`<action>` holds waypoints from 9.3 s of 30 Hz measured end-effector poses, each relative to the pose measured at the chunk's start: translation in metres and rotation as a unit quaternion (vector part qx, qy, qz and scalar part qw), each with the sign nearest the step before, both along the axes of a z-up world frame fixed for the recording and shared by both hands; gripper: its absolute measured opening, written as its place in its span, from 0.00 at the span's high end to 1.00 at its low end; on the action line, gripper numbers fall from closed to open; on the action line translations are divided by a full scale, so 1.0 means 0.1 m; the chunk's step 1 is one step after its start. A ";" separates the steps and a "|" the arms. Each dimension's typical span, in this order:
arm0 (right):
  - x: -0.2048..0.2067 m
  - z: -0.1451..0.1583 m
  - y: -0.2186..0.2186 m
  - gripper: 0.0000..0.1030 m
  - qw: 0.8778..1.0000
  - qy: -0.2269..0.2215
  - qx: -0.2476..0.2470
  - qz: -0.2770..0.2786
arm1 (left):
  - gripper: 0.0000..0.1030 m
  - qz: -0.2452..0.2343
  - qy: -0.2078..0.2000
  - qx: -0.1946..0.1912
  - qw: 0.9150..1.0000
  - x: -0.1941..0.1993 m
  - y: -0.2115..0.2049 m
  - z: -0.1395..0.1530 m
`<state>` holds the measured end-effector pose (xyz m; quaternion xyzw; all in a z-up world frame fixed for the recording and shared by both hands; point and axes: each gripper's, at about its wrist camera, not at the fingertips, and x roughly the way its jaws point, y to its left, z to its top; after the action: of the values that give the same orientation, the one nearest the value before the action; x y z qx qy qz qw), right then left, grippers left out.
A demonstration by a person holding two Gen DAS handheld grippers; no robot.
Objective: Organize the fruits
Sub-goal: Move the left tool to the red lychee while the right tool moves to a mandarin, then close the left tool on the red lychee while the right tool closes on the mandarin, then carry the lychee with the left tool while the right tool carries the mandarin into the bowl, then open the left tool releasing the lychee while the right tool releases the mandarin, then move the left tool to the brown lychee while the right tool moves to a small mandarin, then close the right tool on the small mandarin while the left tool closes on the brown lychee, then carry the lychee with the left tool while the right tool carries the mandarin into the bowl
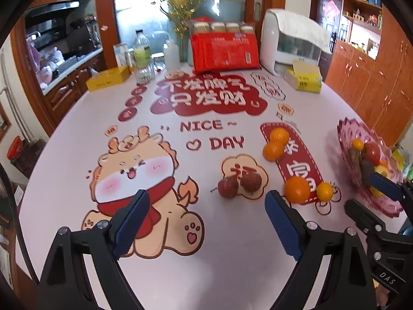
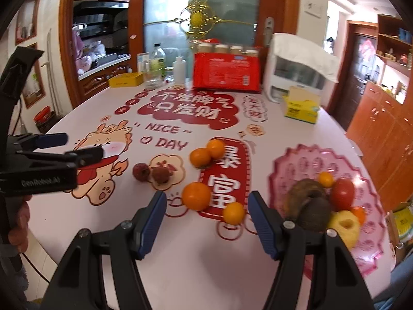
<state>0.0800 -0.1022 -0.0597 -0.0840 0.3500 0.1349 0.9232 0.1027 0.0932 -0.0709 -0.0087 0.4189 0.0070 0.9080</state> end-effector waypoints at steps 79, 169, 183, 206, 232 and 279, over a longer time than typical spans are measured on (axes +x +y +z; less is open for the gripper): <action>-0.27 0.32 -0.51 0.57 0.992 -0.057 0.112 -0.011 | 0.75 -0.148 -0.054 -0.082 0.984 -0.11 -0.90 0.64; -0.39 0.40 -1.17 0.43 0.985 -0.037 0.061 -0.159 | 0.04 -0.083 -0.051 -0.007 0.995 -0.31 -0.95 0.46; -0.21 -0.11 -0.46 0.43 0.993 -0.028 0.067 -0.095 | 0.04 -0.035 -0.033 0.024 0.999 -0.15 -0.44 0.07; 0.46 -0.92 -0.25 0.43 0.988 0.067 0.061 -0.128 | 0.05 -0.061 0.028 -0.021 0.998 0.45 -0.27 -0.62; 0.61 -0.97 -0.33 0.70 0.985 0.083 0.091 -0.121 | 0.73 -0.075 0.070 -0.064 0.993 0.75 -0.51 -0.92; -0.33 0.48 -1.82 0.70 0.964 -0.114 0.089 -0.225 | 0.73 -0.188 -0.083 -0.040 0.978 0.11 -1.94 0.85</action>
<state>0.0468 -0.2845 -0.0120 0.0647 0.2390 -0.0557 0.9673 0.1139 -0.1006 0.0137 0.0334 0.3364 -0.1810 0.9236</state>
